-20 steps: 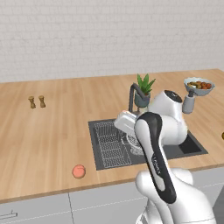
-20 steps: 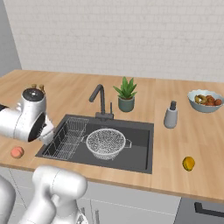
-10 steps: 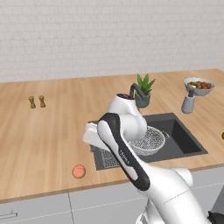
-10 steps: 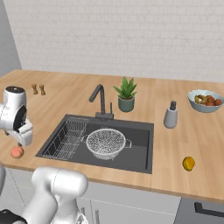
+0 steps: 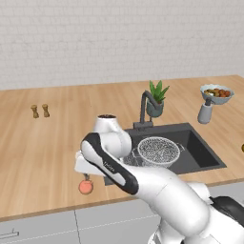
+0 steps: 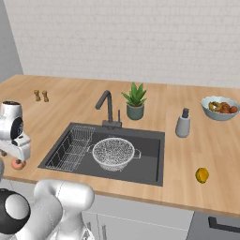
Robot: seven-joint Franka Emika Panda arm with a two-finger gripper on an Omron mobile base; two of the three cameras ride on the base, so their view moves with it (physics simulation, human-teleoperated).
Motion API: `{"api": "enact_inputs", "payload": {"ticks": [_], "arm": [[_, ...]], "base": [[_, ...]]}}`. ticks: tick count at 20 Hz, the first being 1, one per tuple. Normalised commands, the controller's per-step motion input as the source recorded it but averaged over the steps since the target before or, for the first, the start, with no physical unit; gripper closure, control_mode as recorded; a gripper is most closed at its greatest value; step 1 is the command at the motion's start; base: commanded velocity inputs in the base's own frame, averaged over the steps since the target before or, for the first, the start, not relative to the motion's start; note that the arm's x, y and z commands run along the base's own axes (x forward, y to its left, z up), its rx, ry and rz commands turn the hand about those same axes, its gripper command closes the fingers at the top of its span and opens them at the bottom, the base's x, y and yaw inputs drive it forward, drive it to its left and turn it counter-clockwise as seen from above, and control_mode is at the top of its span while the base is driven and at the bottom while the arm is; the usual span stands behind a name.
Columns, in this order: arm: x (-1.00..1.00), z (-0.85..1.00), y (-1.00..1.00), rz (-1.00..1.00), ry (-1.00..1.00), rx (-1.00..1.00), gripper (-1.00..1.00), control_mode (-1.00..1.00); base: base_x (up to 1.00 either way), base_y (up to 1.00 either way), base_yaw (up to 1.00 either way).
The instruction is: Put the colander in the sink, put the peach, mango in the colander, and turn on the sink faucet and pour water over the colander.
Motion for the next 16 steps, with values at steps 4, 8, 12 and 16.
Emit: {"api": "enact_inputs", "payload": {"ticks": [4,8,12,16], "arm": [[0.27,-0.59,0.12,0.17,0.00,-0.03,-1.00,-1.00],[0.35,-0.34,0.21,0.16,0.00,-0.01,-1.00,-1.00],[0.39,-0.22,0.32,0.14,0.00,0.00,-1.00,-1.00],[0.39,-0.23,0.31,0.10,0.00,0.00,-1.00,-1.00]], "base": [[0.00,0.00,0.00],[0.00,0.00,0.00],[0.00,0.00,0.00],[0.00,0.00,0.00]]}}
